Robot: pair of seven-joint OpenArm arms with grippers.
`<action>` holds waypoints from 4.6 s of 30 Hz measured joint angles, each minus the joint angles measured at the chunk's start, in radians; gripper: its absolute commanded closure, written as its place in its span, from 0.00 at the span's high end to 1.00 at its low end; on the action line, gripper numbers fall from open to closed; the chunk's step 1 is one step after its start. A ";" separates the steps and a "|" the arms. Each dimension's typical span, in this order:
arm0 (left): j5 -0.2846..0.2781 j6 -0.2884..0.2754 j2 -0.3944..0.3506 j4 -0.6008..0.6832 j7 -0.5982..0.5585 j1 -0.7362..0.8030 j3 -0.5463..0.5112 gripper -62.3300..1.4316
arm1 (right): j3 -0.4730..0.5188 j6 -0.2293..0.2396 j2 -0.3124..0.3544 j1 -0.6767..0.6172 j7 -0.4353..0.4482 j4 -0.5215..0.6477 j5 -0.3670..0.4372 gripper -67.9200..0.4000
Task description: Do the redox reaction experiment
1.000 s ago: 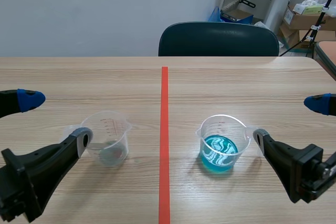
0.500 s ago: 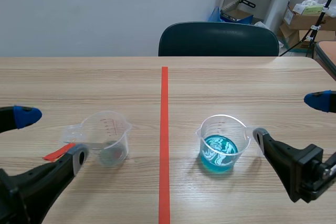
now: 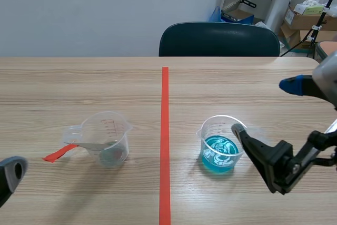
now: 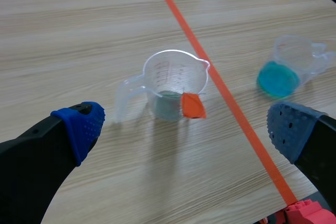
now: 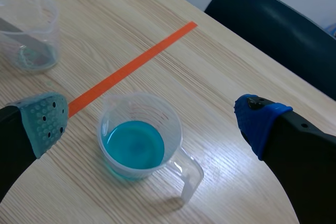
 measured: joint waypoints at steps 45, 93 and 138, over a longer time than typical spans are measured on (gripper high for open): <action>0.095 0.060 0.082 0.053 -0.139 0.140 -0.029 1.00 | -0.981 -0.148 -0.315 0.808 0.395 -0.659 -0.634 1.00; 0.095 0.060 0.082 0.053 -0.137 0.139 -0.029 1.00 | -0.809 0.083 -0.329 0.818 -0.098 -0.274 -0.205 0.02; 0.095 0.060 0.082 0.053 -0.135 0.139 -0.029 1.00 | -0.753 0.076 -0.330 1.001 -0.511 -0.077 0.171 0.02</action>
